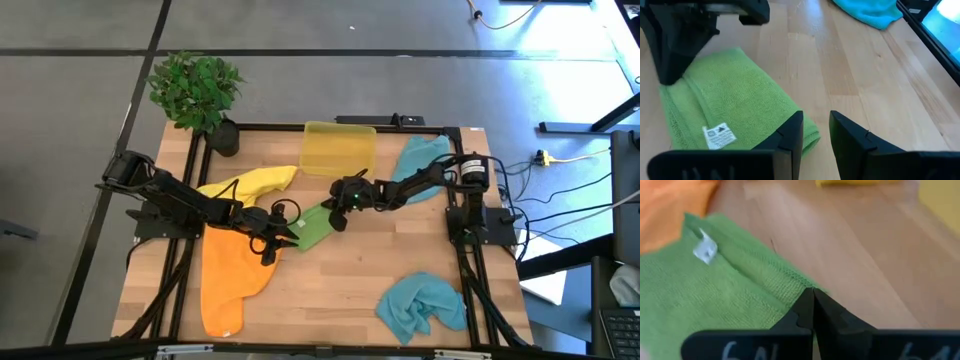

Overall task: Fold microfiber towels
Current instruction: Fold the green microfiber cloth

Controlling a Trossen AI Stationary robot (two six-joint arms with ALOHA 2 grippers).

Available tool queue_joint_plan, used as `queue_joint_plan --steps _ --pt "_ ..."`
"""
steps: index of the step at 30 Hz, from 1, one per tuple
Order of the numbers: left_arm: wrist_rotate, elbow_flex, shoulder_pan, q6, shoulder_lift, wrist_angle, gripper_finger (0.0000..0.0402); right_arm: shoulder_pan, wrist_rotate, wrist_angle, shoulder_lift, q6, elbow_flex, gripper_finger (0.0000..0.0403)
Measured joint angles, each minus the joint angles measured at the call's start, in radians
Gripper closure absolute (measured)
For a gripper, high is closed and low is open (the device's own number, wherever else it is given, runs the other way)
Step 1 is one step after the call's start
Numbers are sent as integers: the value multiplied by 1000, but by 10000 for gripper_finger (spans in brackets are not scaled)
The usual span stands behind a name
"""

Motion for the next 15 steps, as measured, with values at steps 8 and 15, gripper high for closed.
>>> queue_joint_plan --steps 8,15 --pt "-54 48 -7 27 -13 -4 316 12 0 -49 -147 -40 0 395" --pt "-84 88 -56 60 1 -14 316 85 -45 -116 -188 -171 0 364"
